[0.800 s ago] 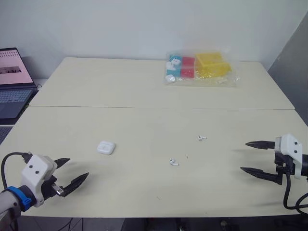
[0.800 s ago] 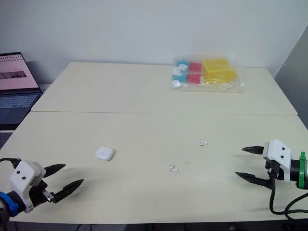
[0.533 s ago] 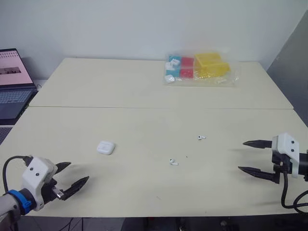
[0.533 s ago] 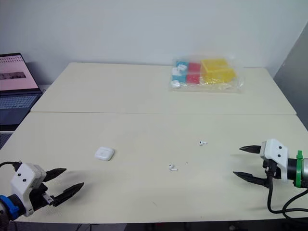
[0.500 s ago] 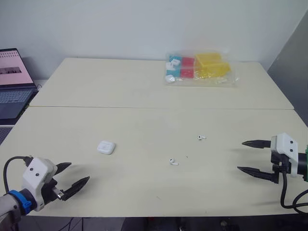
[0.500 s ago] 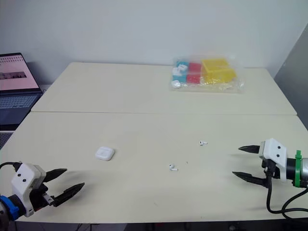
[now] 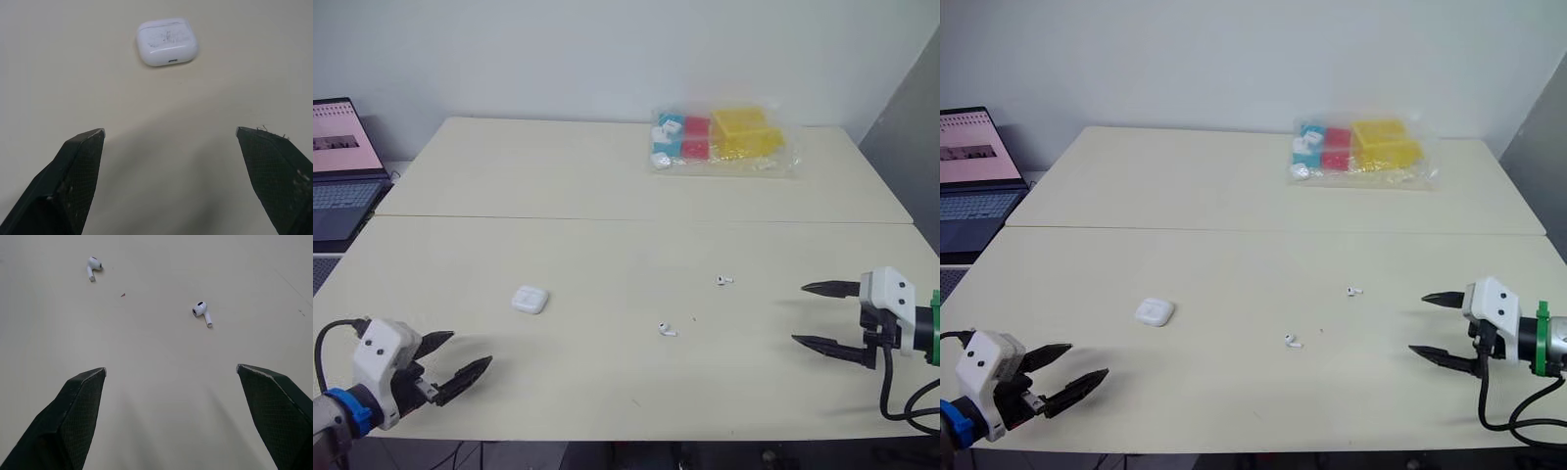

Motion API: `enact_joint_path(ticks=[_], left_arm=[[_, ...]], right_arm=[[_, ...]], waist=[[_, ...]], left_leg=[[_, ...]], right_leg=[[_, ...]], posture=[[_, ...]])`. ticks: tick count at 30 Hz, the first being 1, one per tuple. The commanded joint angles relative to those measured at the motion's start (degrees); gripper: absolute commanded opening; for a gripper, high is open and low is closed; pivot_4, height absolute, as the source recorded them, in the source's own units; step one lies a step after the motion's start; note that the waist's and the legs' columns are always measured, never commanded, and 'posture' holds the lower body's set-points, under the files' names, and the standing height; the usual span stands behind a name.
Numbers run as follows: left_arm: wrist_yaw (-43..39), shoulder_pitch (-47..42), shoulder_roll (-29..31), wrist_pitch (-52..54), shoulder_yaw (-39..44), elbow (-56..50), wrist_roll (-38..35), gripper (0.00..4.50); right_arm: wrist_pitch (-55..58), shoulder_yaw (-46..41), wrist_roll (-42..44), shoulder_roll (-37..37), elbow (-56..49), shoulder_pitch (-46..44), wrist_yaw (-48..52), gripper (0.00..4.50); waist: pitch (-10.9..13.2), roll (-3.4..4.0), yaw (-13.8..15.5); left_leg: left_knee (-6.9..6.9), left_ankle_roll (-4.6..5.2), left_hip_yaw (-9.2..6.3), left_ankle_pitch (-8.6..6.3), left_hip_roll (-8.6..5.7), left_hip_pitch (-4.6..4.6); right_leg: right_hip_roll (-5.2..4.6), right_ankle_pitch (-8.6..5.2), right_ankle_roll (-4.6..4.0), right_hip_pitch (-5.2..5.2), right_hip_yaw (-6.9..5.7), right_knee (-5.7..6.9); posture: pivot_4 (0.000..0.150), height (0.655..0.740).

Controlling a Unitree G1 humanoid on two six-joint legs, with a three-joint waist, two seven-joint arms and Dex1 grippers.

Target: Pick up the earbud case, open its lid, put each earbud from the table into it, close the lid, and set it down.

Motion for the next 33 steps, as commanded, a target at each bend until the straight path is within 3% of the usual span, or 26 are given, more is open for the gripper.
enact_joint_path(ticks=[1,13,23,33], left_arm=[[1.4,-0.2,-0.7,1.1,1.8,-1.9,-1.1,4.50],[12.1,-7.2,-4.6,9.8,-3.5,-6.6,-3.3,4.50],[18.5,-16.2,-5.6,12.8,-11.9,-2.9,-0.3,4.50],[19.1,-21.5,-4.9,13.8,-16.4,2.5,2.8,4.50]], right_arm=[[0.2,-0.3,-0.2,-0.6,-1.9,-0.6,-0.1,4.48],[4.9,0.0,3.0,-0.5,-5.7,-2.4,-0.2,4.48],[18.2,3.6,13.5,-1.9,-11.9,-15.2,-0.7,4.48],[21.6,7.2,16.1,-2.1,-15.7,-22.3,-1.0,4.48]], waist=[[0.0,0.00,0.0],[0.0,-0.01,0.0],[0.0,-0.02,0.0],[0.0,-0.04,0.1]], left_leg=[[0.00,0.00,0.00,0.00,-0.01,0.00],[0.05,0.00,-0.05,0.00,-0.03,0.18],[0.01,0.00,-0.08,0.00,-0.01,0.52],[-0.04,-0.01,-0.09,-0.01,0.00,0.49]], right_leg=[[0.00,0.00,0.00,0.00,0.00,0.00],[0.00,0.03,0.05,0.20,-0.01,0.04],[0.00,0.05,0.09,0.51,0.00,0.04],[-0.02,0.11,0.27,0.50,-0.03,0.01]], posture=[[0.150,0.7400],[0.150,0.7400],[0.150,0.7400],[0.150,0.7400]])
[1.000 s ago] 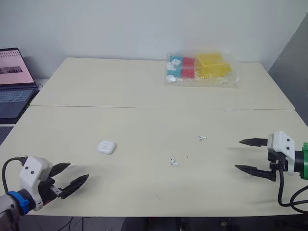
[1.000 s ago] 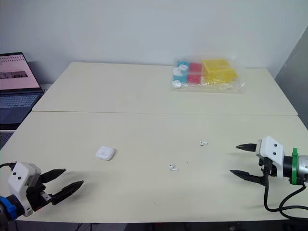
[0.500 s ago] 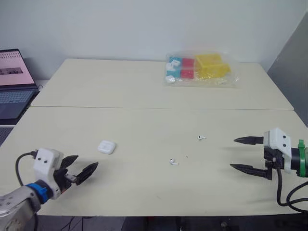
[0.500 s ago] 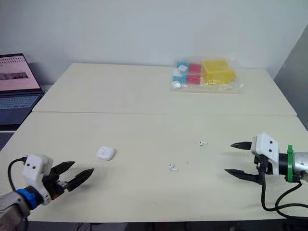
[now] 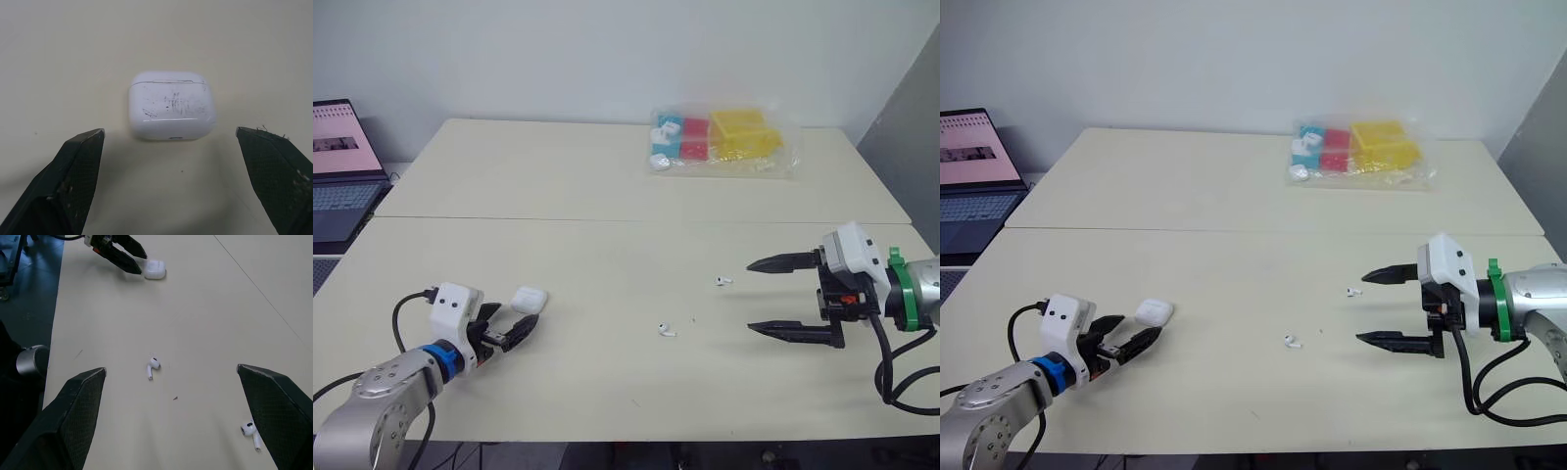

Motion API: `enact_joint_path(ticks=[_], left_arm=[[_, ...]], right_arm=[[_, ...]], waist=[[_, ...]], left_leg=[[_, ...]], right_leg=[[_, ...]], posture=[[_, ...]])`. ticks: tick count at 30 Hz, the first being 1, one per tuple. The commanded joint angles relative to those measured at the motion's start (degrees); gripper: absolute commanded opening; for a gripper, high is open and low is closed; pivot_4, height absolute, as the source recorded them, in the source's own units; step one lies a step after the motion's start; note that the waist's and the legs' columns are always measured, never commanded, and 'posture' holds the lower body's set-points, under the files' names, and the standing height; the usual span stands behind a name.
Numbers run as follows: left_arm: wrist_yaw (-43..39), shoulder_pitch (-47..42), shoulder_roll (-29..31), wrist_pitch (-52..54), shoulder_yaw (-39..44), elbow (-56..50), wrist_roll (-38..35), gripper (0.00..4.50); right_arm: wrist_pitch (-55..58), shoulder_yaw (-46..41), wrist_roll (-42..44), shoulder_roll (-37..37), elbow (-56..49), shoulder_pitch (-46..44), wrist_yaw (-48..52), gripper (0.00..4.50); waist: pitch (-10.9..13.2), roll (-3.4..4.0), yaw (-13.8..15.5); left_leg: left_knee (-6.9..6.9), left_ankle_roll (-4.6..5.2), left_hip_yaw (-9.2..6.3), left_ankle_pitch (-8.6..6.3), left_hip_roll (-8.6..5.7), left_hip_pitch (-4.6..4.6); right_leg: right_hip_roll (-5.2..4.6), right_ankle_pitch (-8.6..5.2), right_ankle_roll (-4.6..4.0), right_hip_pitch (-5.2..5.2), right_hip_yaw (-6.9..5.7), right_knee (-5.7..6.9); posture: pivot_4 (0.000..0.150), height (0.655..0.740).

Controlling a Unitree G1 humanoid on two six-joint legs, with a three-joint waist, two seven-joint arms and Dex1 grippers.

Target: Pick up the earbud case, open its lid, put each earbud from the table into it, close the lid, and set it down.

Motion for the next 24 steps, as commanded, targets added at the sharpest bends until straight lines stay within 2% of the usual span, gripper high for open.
enact_joint_path(ticks=[1,20,24], left_arm=[[-0.2,-2.1,0.9,-0.3,-2.0,2.0,1.6,4.50],[-4.3,-9.3,1.8,-1.0,-9.3,10.1,5.9,4.50],[-5.1,-9.4,2.0,-1.1,-10.2,10.8,6.5,3.62]], right_arm=[[0.0,0.5,0.8,-0.6,-1.6,-2.6,-0.2,4.48],[-1.9,7.8,-1.1,2.1,-0.1,-8.8,0.7,4.48],[-2.3,8.7,-1.7,2.8,0.4,-9.6,0.7,4.50]], waist=[[0.0,0.00,0.0],[0.0,0.09,0.2],[0.0,0.12,0.2]], left_leg=[[0.00,0.00,0.00,0.00,0.01,0.00],[0.02,0.00,-0.02,0.00,-0.01,0.06],[0.02,0.00,-0.01,0.00,-0.01,0.06]], right_leg=[[0.00,0.00,0.00,0.00,0.00,0.00],[-0.07,0.04,0.06,0.06,-0.01,0.03],[-0.08,0.04,0.06,0.06,-0.01,0.02]], posture=[[0.150,0.7400],[0.150,0.7400],[0.150,0.7400]])
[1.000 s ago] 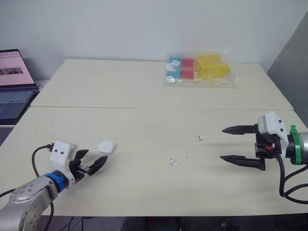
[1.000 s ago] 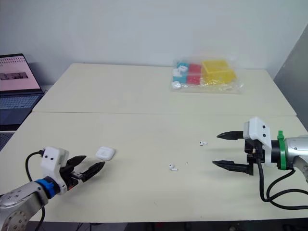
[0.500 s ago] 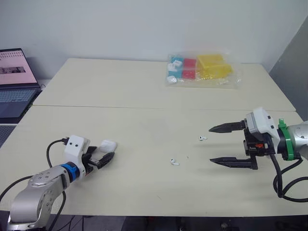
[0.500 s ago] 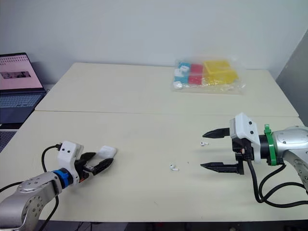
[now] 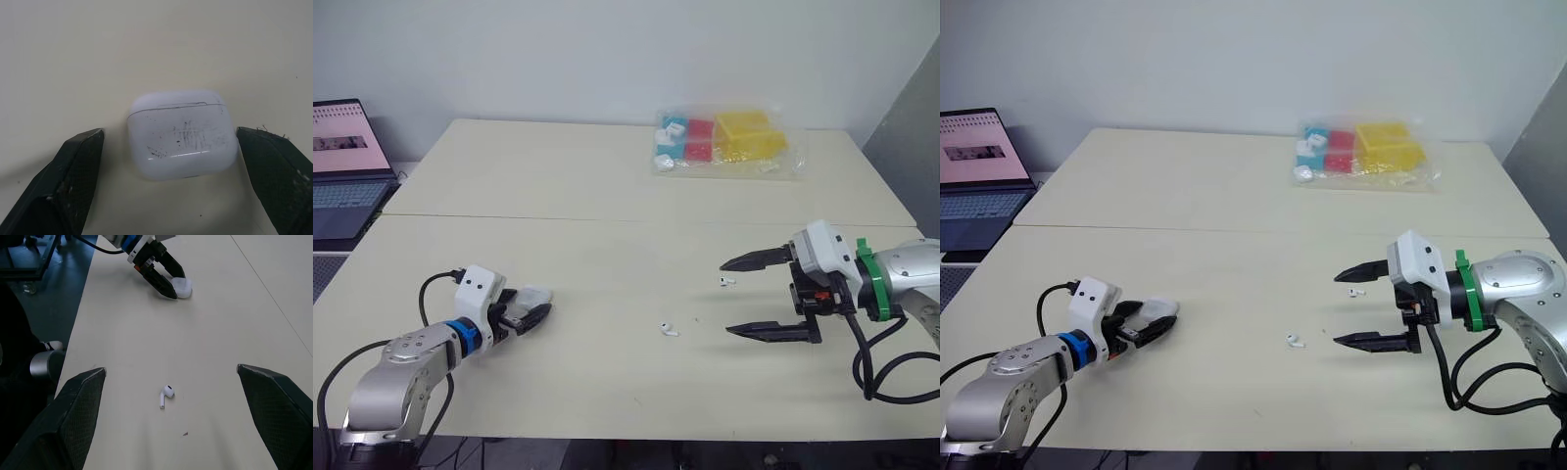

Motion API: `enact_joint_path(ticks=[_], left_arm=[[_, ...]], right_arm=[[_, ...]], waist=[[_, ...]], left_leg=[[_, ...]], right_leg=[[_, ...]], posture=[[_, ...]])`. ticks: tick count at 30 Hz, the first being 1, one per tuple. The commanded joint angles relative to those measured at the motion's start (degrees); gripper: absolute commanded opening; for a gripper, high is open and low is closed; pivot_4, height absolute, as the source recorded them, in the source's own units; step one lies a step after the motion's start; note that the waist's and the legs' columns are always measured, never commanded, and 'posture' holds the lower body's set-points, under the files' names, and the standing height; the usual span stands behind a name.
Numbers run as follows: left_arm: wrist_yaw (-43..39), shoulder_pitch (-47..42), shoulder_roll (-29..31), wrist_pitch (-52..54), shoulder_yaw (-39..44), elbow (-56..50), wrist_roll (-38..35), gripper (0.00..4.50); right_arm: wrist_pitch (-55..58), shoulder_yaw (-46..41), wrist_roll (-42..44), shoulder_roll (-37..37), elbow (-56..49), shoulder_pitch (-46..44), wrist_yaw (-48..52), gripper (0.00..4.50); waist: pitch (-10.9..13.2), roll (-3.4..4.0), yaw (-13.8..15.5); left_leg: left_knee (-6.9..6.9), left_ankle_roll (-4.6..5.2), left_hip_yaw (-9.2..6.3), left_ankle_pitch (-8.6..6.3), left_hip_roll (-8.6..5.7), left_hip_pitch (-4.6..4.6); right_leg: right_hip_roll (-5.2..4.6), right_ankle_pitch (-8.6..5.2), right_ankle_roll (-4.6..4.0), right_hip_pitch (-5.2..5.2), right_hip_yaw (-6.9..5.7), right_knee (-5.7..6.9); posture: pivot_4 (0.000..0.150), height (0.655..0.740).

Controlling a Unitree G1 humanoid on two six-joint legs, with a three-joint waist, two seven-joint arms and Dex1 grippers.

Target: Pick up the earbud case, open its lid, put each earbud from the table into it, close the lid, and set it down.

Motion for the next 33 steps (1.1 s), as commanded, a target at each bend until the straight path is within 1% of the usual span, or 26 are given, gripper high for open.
enact_joint_path(ticks=[1,3,7,12,13,15,16,18,21,24,28,30,33], left_arm=[[-1.5,0.6,0.1,0.9,-2.6,1.3,0.5,3.21],[-1.9,0.5,0.1,0.6,-2.8,1.6,0.7,2.77],[-4.2,0.9,1.0,-3.3,-4.1,1.5,2.4,2.76],[-8.9,2.3,2.3,-9.4,-6.7,0.0,4.0,2.76],[-11.0,2.2,2.1,-12.5,-8.0,-1.4,4.1,2.76],[-15.5,1.0,1.9,-20.4,-12.5,-4.6,6.0,2.76],[-17.5,0.0,1.9,-25.2,-15.0,-5.2,7.8,2.76],[-17.6,-2.7,-0.3,-28.4,-17.2,-4.8,8.7,2.76],[-18.1,-7.0,-3.1,-33.1,-20.2,-3.3,10.3,2.76],[-19.1,-9.2,-4.5,-37.0,-21.7,-2.3,11.1,2.76],[-20.5,-14.5,-7.4,-44.8,-24.5,-0.1,13.4,2.76],[-21.3,-16.2,-8.1,-48.5,-25.6,1.7,14.6,2.76],[-21.9,-17.1,-8.5,-51.6,-26.0,2.9,14.8,2.76]], right_arm=[[-1.2,-0.5,-0.5,0.0,-0.3,-1.0,0.2,4.50],[-1.4,-0.4,-0.6,0.1,-0.2,-1.0,0.2,4.50],[-1.5,-0.8,-0.5,0.3,-0.5,-0.6,0.0,4.50],[-0.6,-1.2,-0.3,0.3,-0.9,0.5,-1.6,4.50],[0.4,-1.3,0.0,0.0,-1.3,0.9,-2.2,4.50],[5.7,-1.5,2.5,0.0,-2.2,1.6,-5.5,4.50],[8.6,-0.8,2.0,-0.3,-3.4,1.8,-8.2,4.50],[14.0,0.5,2.7,1.5,-5.3,1.5,-13.8,4.50],[22.8,-0.6,10.6,8.1,-6.7,-0.1,-22.5,4.50],[28.7,-2.0,15.7,12.5,-7.1,-1.4,-29.0,4.50],[37.2,-2.4,26.7,20.0,-5.7,-1.4,-39.9,4.50],[39.0,-2.3,29.6,24.0,-3.9,-2.3,-45.2,4.50],[41.4,-2.6,33.3,26.7,-1.8,-3.6,-50.6,4.50]], waist=[[0.0,0.00,0.0],[0.0,0.01,0.0],[0.0,0.01,0.1],[0.0,0.02,0.1],[0.0,0.02,0.1],[0.0,0.02,0.5],[0.0,0.03,0.7],[0.0,-0.01,0.9],[0.0,-0.10,1.0],[0.0,-0.04,0.6],[0.0,-0.06,0.3],[0.0,-0.06,0.3],[0.0,-0.05,-0.1]], left_leg=[[-0.01,0.00,0.00,0.00,-0.01,0.00],[-0.02,0.00,0.03,0.00,-0.01,-0.01],[-0.02,0.00,0.02,0.00,-0.03,-0.02],[-0.05,-0.01,0.07,-0.01,-0.03,-0.04],[-0.06,-0.01,0.07,-0.01,-0.03,-0.06],[-0.07,-0.02,0.07,-0.04,-0.05,-0.13],[-0.07,-0.03,0.06,-0.05,-0.08,-0.25],[-0.01,-0.04,0.09,-0.06,-0.11,-0.60],[0.11,-0.03,0.05,-0.05,-0.05,-0.95],[0.07,-0.02,0.04,-0.04,-0.04,-0.91],[0.07,-0.01,0.00,-0.04,-0.05,-0.95],[0.09,-0.01,0.02,-0.04,-0.09,-0.95],[0.10,0.00,0.04,-0.04,-0.07,-0.93]], right_leg=[[-0.01,0.00,0.00,0.00,0.00,-0.02],[-0.02,-0.01,0.01,0.00,0.01,-0.04],[-0.06,-0.01,0.03,0.00,0.01,-0.05],[-0.09,-0.01,0.02,0.00,0.03,-0.15],[-0.10,-0.01,0.02,-0.01,0.03,-0.18],[-0.13,-0.02,0.05,-0.01,0.02,-0.29],[-0.18,-0.02,0.05,-0.05,0.01,-0.34],[-0.23,0.20,-0.13,-0.30,0.03,-0.41],[-0.13,0.31,0.00,-0.63,0.03,-0.33],[0.09,0.30,-0.01,-0.66,0.06,-0.25],[0.16,0.24,0.09,-0.65,-0.02,-0.25],[0.22,0.25,0.09,-0.63,-0.01,-0.25],[0.29,0.26,0.17,-0.63,0.09,-0.24]], posture=[[0.150,0.7400],[0.150,0.7400],[0.150,0.7400],[0.150,0.7400],[0.150,0.7400],[0.150,0.7400],[0.150,0.7400],[0.150,0.7400],[0.150,0.7400],[0.150,0.7400],[0.150,0.7400],[0.150,0.7400],[0.150,0.7400]])
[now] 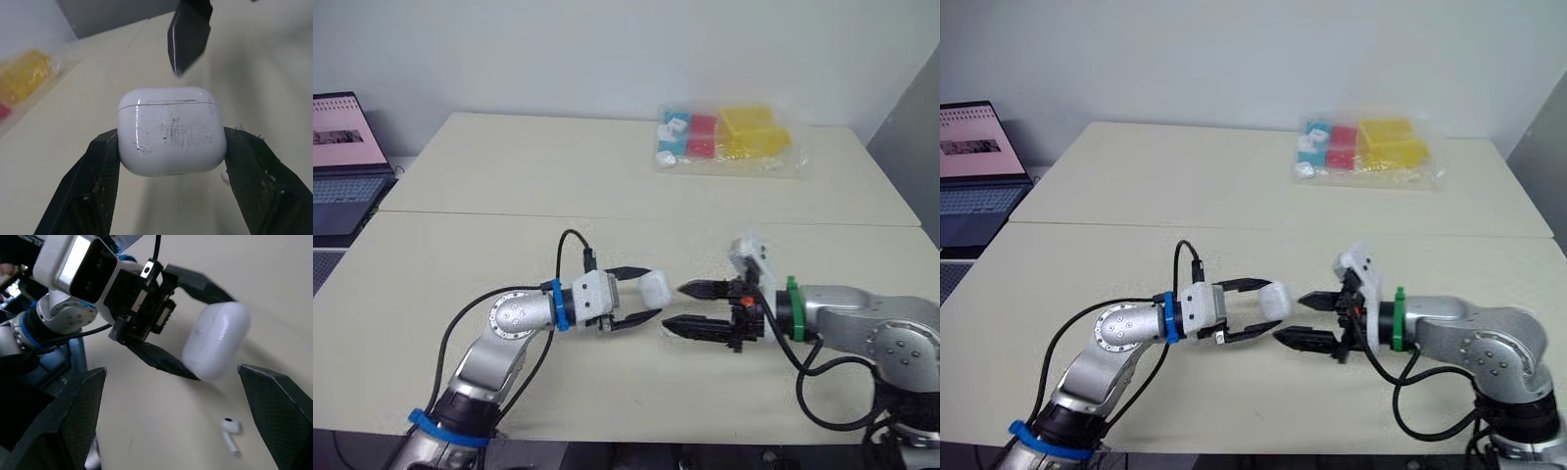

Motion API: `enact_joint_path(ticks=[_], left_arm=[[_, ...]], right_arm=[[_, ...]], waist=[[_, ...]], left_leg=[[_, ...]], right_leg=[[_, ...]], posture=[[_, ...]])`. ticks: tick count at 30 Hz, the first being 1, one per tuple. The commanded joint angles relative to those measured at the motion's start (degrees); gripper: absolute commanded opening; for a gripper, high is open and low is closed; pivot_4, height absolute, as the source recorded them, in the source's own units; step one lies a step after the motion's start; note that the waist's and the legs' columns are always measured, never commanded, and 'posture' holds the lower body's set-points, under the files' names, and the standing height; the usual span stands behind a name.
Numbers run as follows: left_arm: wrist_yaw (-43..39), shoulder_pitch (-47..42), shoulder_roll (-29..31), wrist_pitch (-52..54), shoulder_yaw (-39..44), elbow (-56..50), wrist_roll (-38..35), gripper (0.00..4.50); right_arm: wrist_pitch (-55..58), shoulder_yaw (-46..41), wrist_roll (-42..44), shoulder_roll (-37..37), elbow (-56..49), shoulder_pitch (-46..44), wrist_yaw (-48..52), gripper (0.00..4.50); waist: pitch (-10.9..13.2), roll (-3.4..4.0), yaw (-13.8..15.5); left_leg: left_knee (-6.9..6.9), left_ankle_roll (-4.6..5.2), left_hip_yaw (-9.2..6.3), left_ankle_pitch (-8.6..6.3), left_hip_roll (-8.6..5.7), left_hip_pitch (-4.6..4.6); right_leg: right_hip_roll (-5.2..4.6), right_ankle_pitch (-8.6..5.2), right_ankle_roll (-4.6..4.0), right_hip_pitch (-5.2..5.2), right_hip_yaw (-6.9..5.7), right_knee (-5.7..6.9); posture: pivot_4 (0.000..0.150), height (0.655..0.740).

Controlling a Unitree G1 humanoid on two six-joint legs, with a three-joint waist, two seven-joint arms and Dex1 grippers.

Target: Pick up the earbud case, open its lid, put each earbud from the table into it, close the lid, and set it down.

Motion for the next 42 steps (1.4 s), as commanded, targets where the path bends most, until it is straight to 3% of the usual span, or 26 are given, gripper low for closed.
enact_joint_path(ticks=[1,12,23,24,36,37,40,42], left_arm=[[-0.9,-1.0,-0.8,-4.6,-0.7,0.8,0.4,2.76],[-1.3,-1.8,-1.4,-7.0,-1.3,1.5,0.7,2.76],[-0.8,-2.0,-2.9,-7.0,-1.8,0.6,0.9,2.76],[-0.7,-2.0,-3.0,-7.0,-1.8,0.6,0.8,2.76],[-0.6,-2.1,-4.4,-7.1,-1.2,-0.2,-1.5,2.76],[-0.8,-2.2,-4.4,-6.1,-1.1,-0.5,-2.0,3.54],[-1.3,-2.2,-4.3,-4.8,-1.0,-0.9,-2.6,4.38],[-1.2,-2.5,-3.5,-6.6,-0.9,-0.2,-0.6,4.50]], right_arm=[[2.6,-1.2,5.7,2.1,2.1,-2.2,-6.9,4.50],[3.7,-0.5,13.0,1.7,8.0,-2.5,-11.3,4.50],[2.7,0.0,16.7,0.6,11.4,-3.3,-12.0,0.83],[2.7,0.0,17.1,0.6,11.8,-3.4,-12.2,0.73],[2.2,0.7,21.1,0.1,13.2,-3.7,-13.8,0.73],[2.2,0.8,21.0,-0.1,13.1,-3.8,-13.6,0.73],[2.0,1.2,21.2,-0.6,13.1,-3.9,-13.5,0.73],[2.2,1.4,20.5,-1.7,13.1,-4.2,-12.5,0.73]], waist=[[0.0,0.00,-0.3],[0.0,0.00,-0.3],[0.0,0.00,-0.3],[0.0,0.00,-0.3],[0.0,0.00,-0.3],[0.0,0.00,-0.3],[0.0,0.00,-0.3],[0.0,0.00,-0.3]], left_leg=[[0.00,0.00,0.03,0.00,0.00,0.00],[-0.01,0.01,-0.01,0.00,0.02,-0.01],[-0.01,0.01,-0.01,0.00,0.02,0.00],[-0.01,0.01,-0.01,0.00,0.02,-0.01],[-0.01,0.01,-0.01,0.01,0.02,-0.01],[-0.01,0.01,-0.01,0.00,0.02,-0.01],[0.00,0.01,0.00,0.00,0.03,-0.02],[-0.01,0.01,0.00,0.00,0.02,-0.01]], right_leg=[[-0.01,0.01,0.03,0.00,0.02,0.00],[0.05,-0.06,0.18,-0.01,-0.01,-0.02],[0.11,-0.06,0.18,-0.01,-0.01,-0.01],[0.11,-0.06,0.19,-0.01,-0.01,-0.01],[0.12,-0.06,0.19,-0.01,-0.01,-0.01],[0.12,-0.06,0.19,-0.01,0.00,-0.01],[0.11,-0.06,0.19,-0.01,0.01,-0.02],[0.11,-0.06,0.19,-0.01,0.01,-0.02]], posture=[[0.150,0.7400],[0.150,0.7400],[0.150,0.7400],[0.150,0.7400],[0.150,0.7400],[0.150,0.7400],[0.150,0.7400],[0.150,0.7400]])
